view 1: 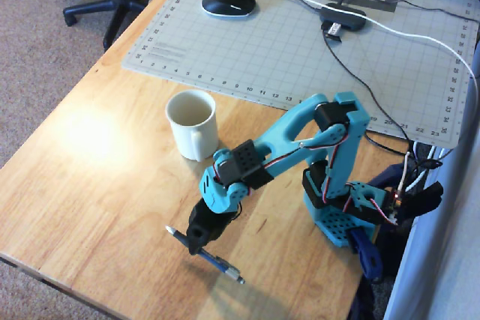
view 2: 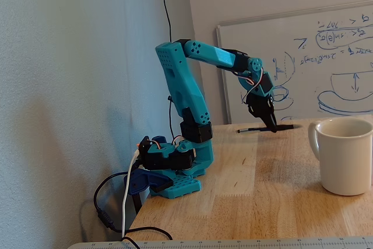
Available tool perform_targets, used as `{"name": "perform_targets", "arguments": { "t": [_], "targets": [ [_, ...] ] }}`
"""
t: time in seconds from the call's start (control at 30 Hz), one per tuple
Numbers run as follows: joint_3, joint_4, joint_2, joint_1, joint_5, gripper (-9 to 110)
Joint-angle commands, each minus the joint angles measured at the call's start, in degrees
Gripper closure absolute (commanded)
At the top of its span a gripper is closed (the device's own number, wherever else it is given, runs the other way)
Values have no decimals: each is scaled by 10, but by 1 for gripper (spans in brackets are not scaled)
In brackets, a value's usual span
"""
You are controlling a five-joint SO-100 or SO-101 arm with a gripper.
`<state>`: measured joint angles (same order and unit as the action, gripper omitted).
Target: Grasp a pen and put it in a mug.
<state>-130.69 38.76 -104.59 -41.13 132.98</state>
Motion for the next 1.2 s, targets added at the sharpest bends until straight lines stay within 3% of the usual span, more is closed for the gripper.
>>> {"name": "perform_targets", "arguments": {
  "t": [0.0,0.23,0.53,0.8,1.17],
  "targets": [
    [11,-11,-87,-5,-19,101],
    [3,-62,-176,5,-212,101],
    [1,-287,-199,93,-436,101],
    [-32,-495,-198,221,-502,101],
    [-93,-708,-244,446,-512,101]
  ]
}}
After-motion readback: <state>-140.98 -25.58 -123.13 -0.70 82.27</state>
